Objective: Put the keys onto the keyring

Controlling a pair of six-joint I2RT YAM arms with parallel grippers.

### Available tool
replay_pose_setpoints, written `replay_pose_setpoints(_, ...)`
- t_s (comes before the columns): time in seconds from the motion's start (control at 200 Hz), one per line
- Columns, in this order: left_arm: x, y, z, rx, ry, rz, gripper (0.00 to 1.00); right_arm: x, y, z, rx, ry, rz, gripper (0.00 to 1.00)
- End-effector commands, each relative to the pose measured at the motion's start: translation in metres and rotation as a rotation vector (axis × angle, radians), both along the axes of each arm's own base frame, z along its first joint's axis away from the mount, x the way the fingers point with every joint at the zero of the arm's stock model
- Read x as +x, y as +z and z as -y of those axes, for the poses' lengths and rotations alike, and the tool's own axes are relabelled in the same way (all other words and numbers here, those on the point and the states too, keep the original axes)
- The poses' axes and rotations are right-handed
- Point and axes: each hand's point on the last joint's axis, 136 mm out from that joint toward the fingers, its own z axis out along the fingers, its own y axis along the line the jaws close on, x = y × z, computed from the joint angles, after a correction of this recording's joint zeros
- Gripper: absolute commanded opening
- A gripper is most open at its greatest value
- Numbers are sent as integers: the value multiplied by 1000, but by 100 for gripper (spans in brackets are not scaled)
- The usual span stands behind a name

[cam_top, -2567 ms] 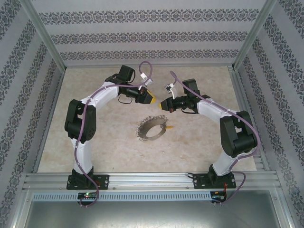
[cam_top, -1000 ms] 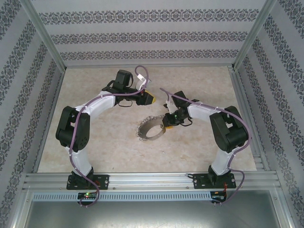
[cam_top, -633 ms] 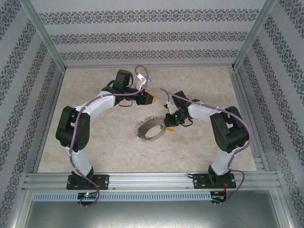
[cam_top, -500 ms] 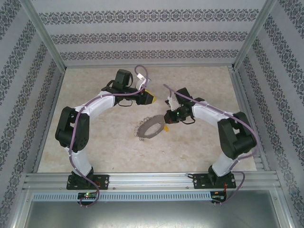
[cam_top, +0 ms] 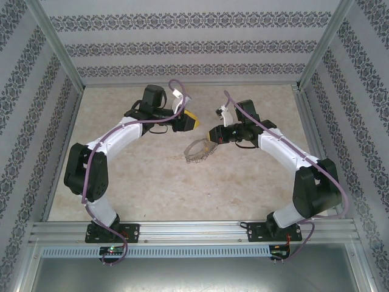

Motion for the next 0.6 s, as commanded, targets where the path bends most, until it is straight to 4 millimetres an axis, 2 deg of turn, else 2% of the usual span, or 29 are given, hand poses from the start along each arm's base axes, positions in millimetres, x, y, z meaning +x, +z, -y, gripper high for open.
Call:
replay_pose_setpoints(0.0, -35, 41, 1, -31, -160, 45, 39, -3, 83, -11, 145, 129, 157, 0)
replay_pose_setpoints(0.12, -43, 50, 2, -35, -214, 40, 38, -9, 102, -10, 174, 185, 203, 0)
replay_pose_setpoints(0.27, -41, 54, 4, -38, -229, 46, 38, -15, 124, -9, 184, 251, 256, 0)
replay_pose_setpoints(0.39, -39, 62, 5, -52, -233, 67, 38, -13, 135, -6, 185, 268, 290, 0)
replay_pose_setpoints(0.6, -48, 77, 7, -89, -303, 78, 37, -14, 144, -3, 198, 300, 321, 0)
